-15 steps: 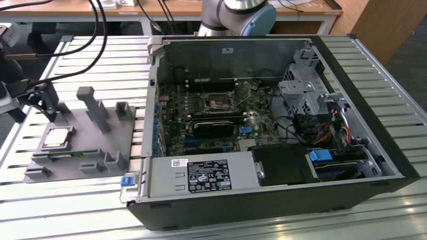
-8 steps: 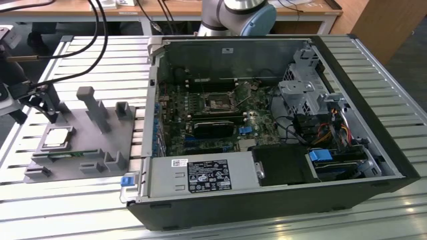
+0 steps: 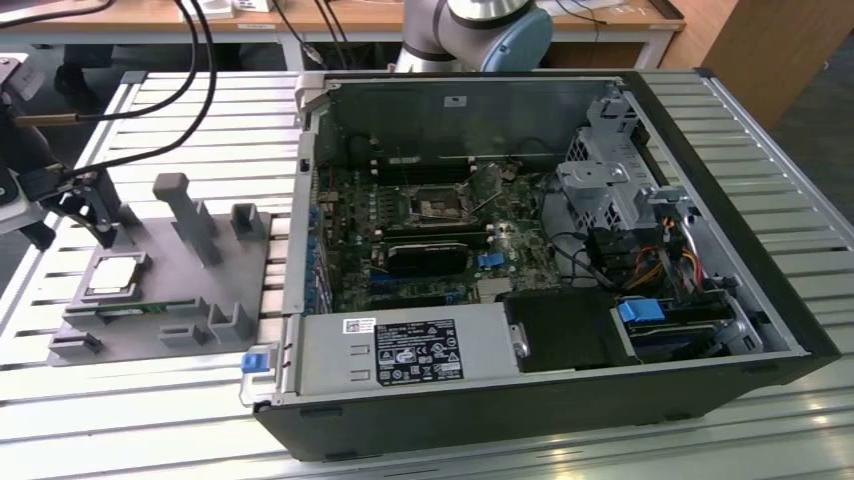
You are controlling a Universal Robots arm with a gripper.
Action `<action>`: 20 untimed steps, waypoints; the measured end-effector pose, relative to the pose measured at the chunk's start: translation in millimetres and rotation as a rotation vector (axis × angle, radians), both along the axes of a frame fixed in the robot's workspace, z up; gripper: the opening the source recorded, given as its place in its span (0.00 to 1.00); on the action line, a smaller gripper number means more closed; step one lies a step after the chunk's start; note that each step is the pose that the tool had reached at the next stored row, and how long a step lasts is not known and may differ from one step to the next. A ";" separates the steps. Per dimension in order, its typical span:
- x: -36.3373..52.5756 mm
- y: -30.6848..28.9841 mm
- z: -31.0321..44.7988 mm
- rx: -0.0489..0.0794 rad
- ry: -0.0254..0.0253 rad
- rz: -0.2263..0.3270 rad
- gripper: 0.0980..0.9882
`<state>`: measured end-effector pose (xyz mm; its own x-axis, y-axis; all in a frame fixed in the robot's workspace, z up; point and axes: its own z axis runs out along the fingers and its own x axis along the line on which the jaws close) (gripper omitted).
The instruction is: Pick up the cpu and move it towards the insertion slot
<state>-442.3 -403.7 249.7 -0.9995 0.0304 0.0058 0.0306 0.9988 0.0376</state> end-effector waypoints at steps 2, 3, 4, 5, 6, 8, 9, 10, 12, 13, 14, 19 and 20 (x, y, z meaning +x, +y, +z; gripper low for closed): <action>0.0 0.0 -0.6 -0.002 -0.0001 0.000 0.65; 0.0 0.0 -0.9 -0.002 -0.0002 0.000 0.65; 0.0 0.0 -1.3 -0.002 -0.0003 0.000 0.65; 0.0 0.0 -1.7 -0.003 -0.0003 0.000 0.65; 0.0 0.0 -2.1 -0.004 -0.0002 0.000 0.65; 0.0 0.0 -3.1 -0.005 -0.0001 0.000 0.65; 0.1 0.0 -3.5 -0.006 -0.0001 0.000 0.65; 0.1 0.0 -4.0 -0.006 -0.0001 0.000 0.65; 0.3 0.0 -4.8 -0.006 -0.0001 0.000 0.65; 0.3 0.0 -5.3 -0.007 -0.0001 0.000 0.65; 0.4 0.0 -5.7 -0.007 -0.0002 0.000 0.65; 0.9 0.0 -7.7 -0.008 -0.0001 0.000 0.65; 0.9 0.0 -8.1 -0.008 -0.0001 0.000 0.65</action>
<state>-441.4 -403.7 241.6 -0.9995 0.0305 0.0054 0.0306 0.9991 0.0296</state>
